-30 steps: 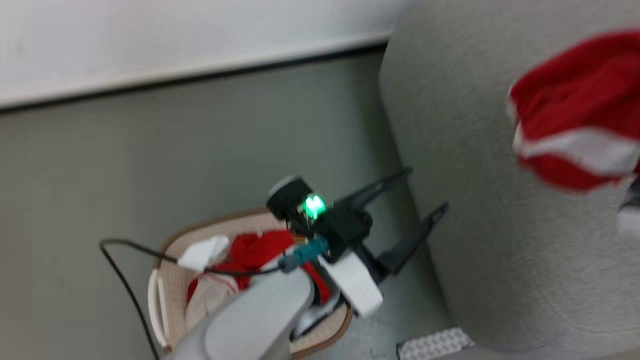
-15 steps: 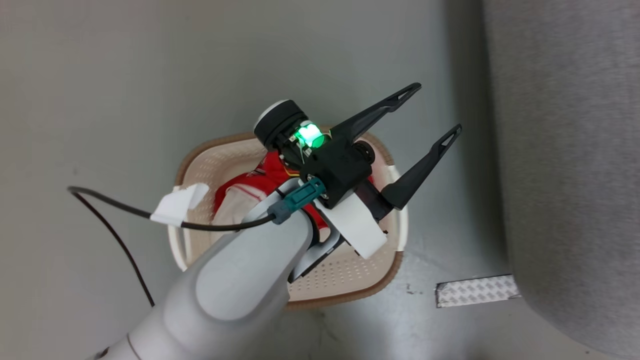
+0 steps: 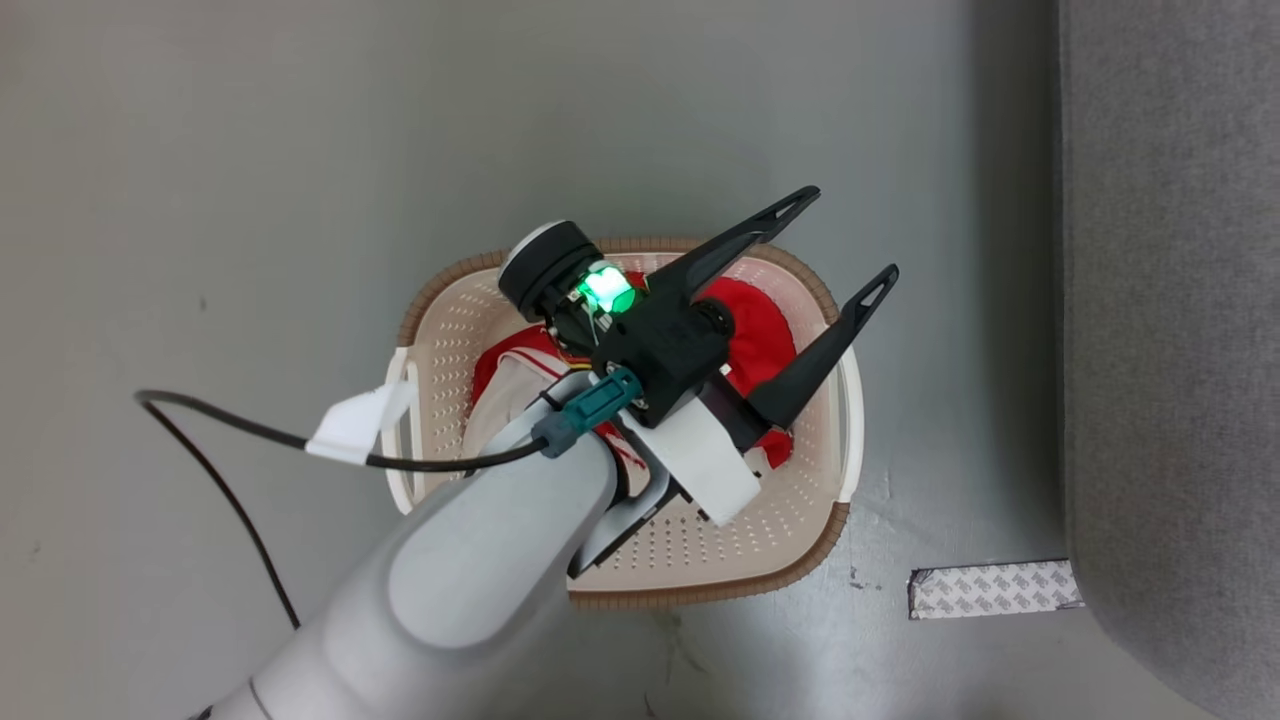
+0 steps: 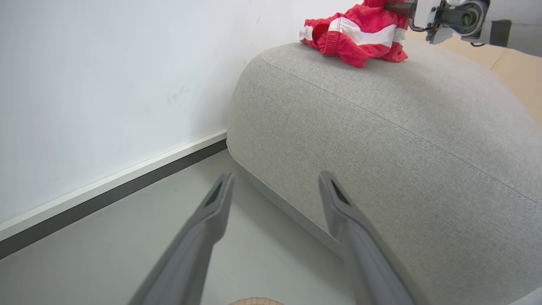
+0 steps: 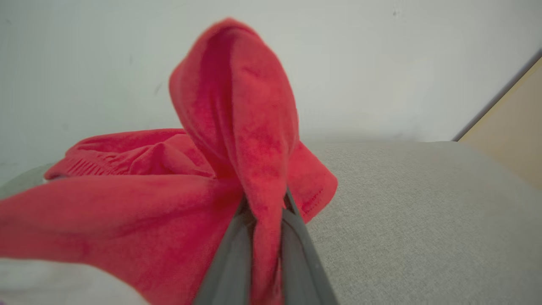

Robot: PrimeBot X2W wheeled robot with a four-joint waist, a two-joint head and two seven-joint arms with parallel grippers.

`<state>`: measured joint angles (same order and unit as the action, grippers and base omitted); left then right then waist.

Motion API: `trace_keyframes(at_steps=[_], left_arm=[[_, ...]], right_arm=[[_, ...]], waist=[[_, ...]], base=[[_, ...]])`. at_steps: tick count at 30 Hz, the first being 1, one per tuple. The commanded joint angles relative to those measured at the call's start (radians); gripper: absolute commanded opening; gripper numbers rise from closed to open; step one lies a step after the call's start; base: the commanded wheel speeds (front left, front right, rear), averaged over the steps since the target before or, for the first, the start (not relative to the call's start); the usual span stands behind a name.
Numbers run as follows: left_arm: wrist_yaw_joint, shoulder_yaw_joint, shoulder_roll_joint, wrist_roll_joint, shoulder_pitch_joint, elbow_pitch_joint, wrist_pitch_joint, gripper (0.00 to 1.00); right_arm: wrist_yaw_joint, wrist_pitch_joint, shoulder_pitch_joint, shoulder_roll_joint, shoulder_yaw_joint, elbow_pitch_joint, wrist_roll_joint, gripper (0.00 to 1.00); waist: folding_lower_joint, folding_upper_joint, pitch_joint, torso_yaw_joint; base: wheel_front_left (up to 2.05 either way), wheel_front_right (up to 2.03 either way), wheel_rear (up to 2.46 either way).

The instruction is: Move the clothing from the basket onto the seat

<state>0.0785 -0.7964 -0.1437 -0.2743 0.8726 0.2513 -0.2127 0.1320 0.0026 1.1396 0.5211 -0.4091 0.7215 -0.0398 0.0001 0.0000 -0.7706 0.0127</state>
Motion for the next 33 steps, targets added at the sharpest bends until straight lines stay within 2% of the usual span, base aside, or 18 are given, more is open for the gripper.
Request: trace_keyframes(at_steps=[1, 2, 6, 10, 19, 26, 27, 33], left_arm=[[-0.004, -0.002, -0.004, -0.011, -0.013, 0.001, -0.004, 1.0], [-0.006, -0.002, -0.004, -0.012, -0.015, 0.002, -0.004, 1.0], [-0.011, -0.005, -0.013, -0.01, -0.017, 0.014, -0.004, 1.0], [-0.016, 0.0, -0.021, -0.024, -0.034, 0.028, -0.012, 1.0], [-0.052, 0.033, -0.049, -0.075, -0.14, 0.091, -0.031, 1.0], [-0.109, 0.094, -0.064, -0.136, -0.274, 0.127, -0.045, 1.0], [-0.109, 0.094, -0.064, -0.136, -0.274, 0.127, -0.045, 1.0], [-0.161, 0.157, -0.083, -0.168, -0.4, 0.126, -0.052, 1.0]], right_arm=[[-0.003, 0.006, -0.016, -0.008, -0.008, 0.008, 0.018, 0.44], [-0.003, 0.013, -0.017, -0.014, -0.014, 0.012, 0.026, 1.0], [-0.003, 0.031, -0.036, -0.039, -0.031, 0.0, 0.045, 1.0], [-0.003, 0.019, -0.1, -0.072, -0.005, -0.046, 0.049, 1.0], [-0.003, -0.057, -0.377, -0.101, 0.119, -0.221, -0.034, 1.0], [-0.003, -0.095, -0.603, -0.106, 0.19, -0.377, -0.081, 1.0], [-0.003, -0.095, -0.603, -0.106, 0.19, -0.377, -0.081, 1.0], [-0.003, -0.101, -0.774, -0.142, 0.214, -0.526, -0.082, 1.0]], waist=[[-0.0001, 0.0, 0.009, 0.003], [-0.0001, 0.0, 0.014, 0.005], [-0.0001, 0.0, 0.043, 0.015], [-0.0001, 0.0, 0.107, 0.03], [-0.0001, 0.0, 0.327, 0.064], [-0.0001, 0.0, 0.508, 0.054], [-0.0001, 0.0, 0.508, 0.054], [-0.0001, 0.0, 0.631, 0.014]], base=[[0.0, 0.0, 0.0], [0.0, 0.0, 0.0], [0.0, 0.0, 0.0], [0.0, 0.0, 0.0], [0.0, 0.0, 0.0], [0.0, 0.0, 0.0], [0.0, 0.0, 0.0], [0.0, 0.0, 0.0]])
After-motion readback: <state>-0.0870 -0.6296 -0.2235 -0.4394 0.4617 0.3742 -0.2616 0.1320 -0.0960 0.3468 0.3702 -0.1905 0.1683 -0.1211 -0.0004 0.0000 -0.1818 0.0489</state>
